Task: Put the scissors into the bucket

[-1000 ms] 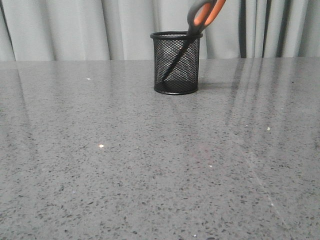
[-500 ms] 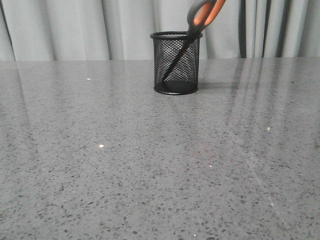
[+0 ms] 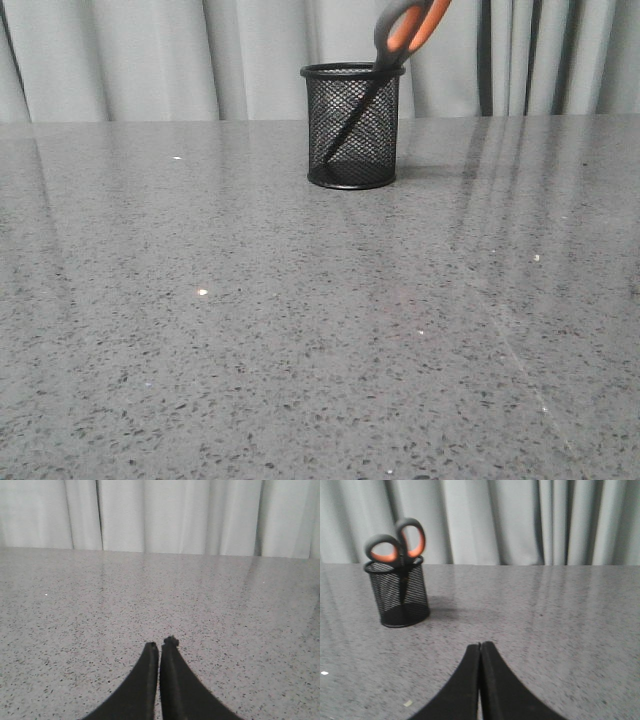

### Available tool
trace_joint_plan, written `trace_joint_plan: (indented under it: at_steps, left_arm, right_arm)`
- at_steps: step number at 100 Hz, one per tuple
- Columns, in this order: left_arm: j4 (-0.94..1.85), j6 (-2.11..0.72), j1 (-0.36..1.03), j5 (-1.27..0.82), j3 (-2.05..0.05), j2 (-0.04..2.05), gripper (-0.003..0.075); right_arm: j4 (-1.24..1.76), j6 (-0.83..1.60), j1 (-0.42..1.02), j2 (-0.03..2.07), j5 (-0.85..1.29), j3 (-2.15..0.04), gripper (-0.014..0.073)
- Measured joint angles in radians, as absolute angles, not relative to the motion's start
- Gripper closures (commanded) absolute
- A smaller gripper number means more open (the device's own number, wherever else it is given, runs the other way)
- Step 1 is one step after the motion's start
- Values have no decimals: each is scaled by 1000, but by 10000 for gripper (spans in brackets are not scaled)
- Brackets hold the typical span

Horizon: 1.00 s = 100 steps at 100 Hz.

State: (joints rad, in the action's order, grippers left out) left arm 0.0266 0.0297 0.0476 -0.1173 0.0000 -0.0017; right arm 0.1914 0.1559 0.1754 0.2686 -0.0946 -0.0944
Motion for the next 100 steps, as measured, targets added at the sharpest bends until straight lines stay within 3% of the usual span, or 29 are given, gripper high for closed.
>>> trace_joint_plan:
  at_steps: [16,33,54,100]
  left_arm:
    - [27,30,48,-117,0,-2,740]
    - [27,30,48,-119,0,-2,740]
    - [27,30,48,-119,0,-2,740]
    - [27,30,48,-119,0,-2,739]
  right_arm:
    - [108,90,107,138,-81,11,650]
    - [46,83,63,0,77,14,650]
    - [23,80,48,-9,190,14,650]
    - [19,78,48,-10,200,14,650]
